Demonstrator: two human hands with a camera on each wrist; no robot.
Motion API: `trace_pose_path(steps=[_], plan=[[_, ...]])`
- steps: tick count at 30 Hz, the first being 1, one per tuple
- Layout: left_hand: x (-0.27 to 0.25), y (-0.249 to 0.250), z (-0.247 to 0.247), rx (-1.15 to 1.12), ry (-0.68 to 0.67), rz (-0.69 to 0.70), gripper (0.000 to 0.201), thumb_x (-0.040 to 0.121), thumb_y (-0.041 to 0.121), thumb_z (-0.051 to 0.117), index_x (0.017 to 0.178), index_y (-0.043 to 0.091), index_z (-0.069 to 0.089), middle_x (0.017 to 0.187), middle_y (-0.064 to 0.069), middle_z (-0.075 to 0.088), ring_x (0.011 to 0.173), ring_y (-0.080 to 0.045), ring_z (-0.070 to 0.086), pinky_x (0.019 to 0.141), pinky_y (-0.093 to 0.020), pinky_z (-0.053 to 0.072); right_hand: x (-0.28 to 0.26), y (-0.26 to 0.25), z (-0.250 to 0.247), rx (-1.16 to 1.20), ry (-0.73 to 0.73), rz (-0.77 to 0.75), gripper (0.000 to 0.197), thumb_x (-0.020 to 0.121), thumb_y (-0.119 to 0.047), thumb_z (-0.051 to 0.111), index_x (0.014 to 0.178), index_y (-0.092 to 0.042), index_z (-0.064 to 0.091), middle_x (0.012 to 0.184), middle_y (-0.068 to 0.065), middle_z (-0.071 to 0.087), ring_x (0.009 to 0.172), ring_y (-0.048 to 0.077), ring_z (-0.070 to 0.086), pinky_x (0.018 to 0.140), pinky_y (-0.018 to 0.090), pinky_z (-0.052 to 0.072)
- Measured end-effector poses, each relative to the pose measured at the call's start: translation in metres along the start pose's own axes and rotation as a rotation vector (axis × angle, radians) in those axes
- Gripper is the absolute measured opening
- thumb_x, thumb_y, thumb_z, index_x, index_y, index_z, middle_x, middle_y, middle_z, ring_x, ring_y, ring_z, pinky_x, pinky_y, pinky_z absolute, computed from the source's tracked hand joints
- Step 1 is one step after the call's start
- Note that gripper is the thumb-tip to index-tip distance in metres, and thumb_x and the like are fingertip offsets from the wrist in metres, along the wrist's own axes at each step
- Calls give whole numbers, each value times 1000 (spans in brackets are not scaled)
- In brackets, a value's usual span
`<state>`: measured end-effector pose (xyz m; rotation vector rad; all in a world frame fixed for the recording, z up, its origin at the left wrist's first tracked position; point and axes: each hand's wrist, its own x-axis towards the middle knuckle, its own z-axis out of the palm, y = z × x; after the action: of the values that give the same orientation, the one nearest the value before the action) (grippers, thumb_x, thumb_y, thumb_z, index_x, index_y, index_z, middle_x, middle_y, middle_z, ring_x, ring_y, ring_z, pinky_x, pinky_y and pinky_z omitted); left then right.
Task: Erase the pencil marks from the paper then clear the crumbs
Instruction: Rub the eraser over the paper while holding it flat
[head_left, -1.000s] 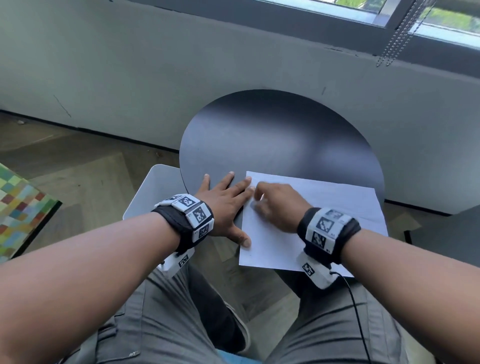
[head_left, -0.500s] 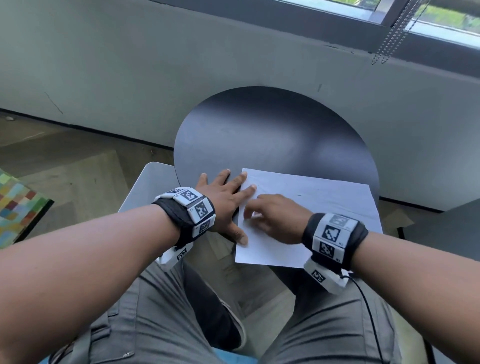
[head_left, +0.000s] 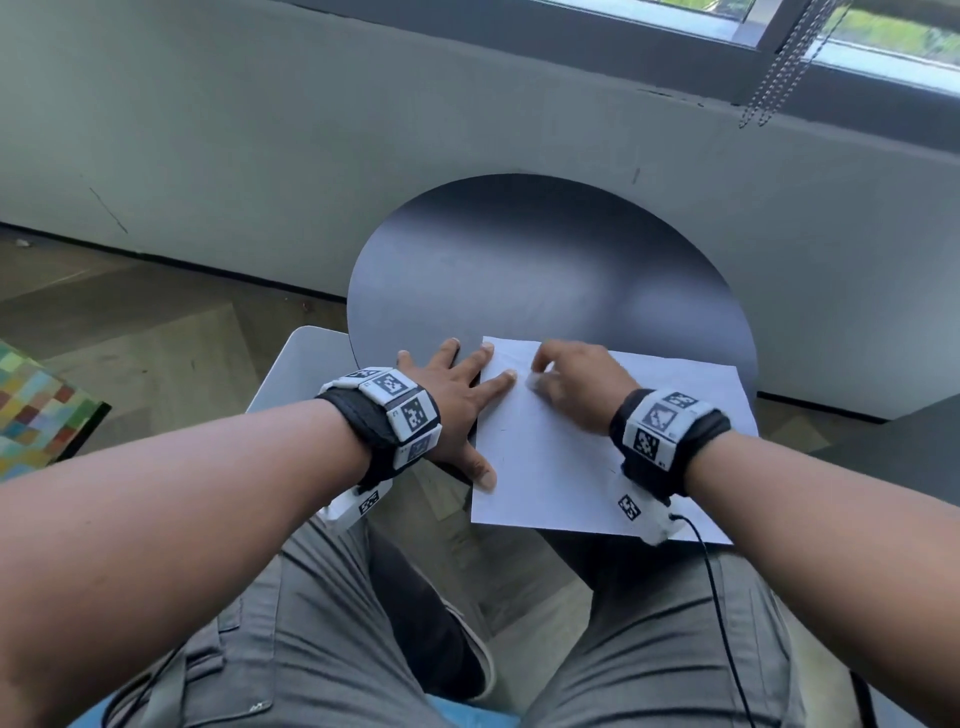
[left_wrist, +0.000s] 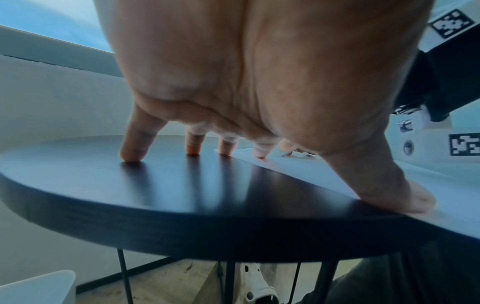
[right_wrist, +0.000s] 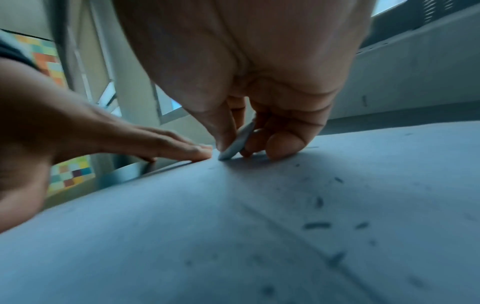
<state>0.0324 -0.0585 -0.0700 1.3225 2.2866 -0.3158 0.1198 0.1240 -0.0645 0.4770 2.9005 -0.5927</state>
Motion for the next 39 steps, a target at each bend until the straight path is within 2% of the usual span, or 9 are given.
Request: trace_pose_path(steps=[2, 7, 12, 18, 23, 28, 34, 37, 39], plan=[[-1, 1, -2, 3, -9, -1, 136, 50, 98, 56, 154, 43, -12, 165, 7, -18, 151, -33, -9, 105, -75, 23, -3, 0, 2, 4, 14, -4, 12, 93, -32, 57, 101, -24, 61, 110, 4, 64, 105, 25, 56, 85, 32, 43], [-1, 2, -4, -4, -26, 5, 134, 52, 95, 59, 153, 43, -12, 164, 6, -21, 151, -35, -10, 105, -76, 23, -45, -19, 19, -51, -238, -336, 13, 94, -26, 54, 106, -24, 59, 108, 5, 63, 100, 26, 57, 87, 39, 46], [-1, 3, -5, 12, -23, -2, 134, 52, 96, 58, 153, 44, -13, 165, 6, -18, 150, -34, -7, 103, -75, 27, -10, 11, 4, -43, -3, 28, 14, 95, -35, 51, 102, -23, 54, 110, 7, 60, 104, 28, 53, 87, 36, 43], [-1, 3, -6, -1, -38, 2, 134, 54, 95, 59, 153, 42, -15, 164, 6, -23, 151, -34, -11, 105, -78, 21, -66, -27, 28, -64, -171, -292, 18, 98, -32, 46, 109, -19, 52, 103, 6, 57, 93, 28, 53, 81, 40, 43], [2, 4, -2, 21, 8, -9, 135, 51, 97, 56, 154, 41, -10, 165, 5, -17, 149, -34, -4, 100, -74, 30, -28, -2, 4, -96, -40, 2, 20, 99, -31, 44, 108, -14, 47, 109, 14, 58, 98, 34, 54, 84, 40, 44], [2, 4, -4, 18, -16, -6, 136, 51, 98, 56, 154, 41, -13, 164, 5, -20, 150, -35, -8, 103, -76, 26, -61, -31, 24, -92, -250, -222, 11, 100, -28, 42, 98, -19, 36, 105, 13, 58, 91, 32, 53, 72, 36, 36], [2, 4, -3, 24, -4, -8, 135, 51, 98, 55, 155, 41, -11, 165, 5, -18, 149, -33, -5, 101, -76, 28, -31, -8, 3, -117, -72, 14, 12, 99, -27, 41, 100, -16, 36, 107, 16, 58, 94, 36, 55, 77, 40, 45], [2, 4, -3, 14, -6, -5, 135, 52, 97, 56, 154, 41, -12, 164, 5, -19, 150, -34, -6, 103, -76, 26, -58, -36, 24, -114, -162, -110, 17, 99, -23, 42, 111, -12, 39, 105, 14, 56, 94, 36, 55, 70, 37, 37], [1, 5, -3, 15, -9, -10, 135, 53, 96, 58, 154, 41, -13, 164, 5, -20, 150, -34, -7, 104, -76, 25, -73, -48, 32, -119, -224, -164, 11, 98, -23, 43, 102, -17, 35, 95, 9, 53, 83, 32, 51, 66, 37, 36]])
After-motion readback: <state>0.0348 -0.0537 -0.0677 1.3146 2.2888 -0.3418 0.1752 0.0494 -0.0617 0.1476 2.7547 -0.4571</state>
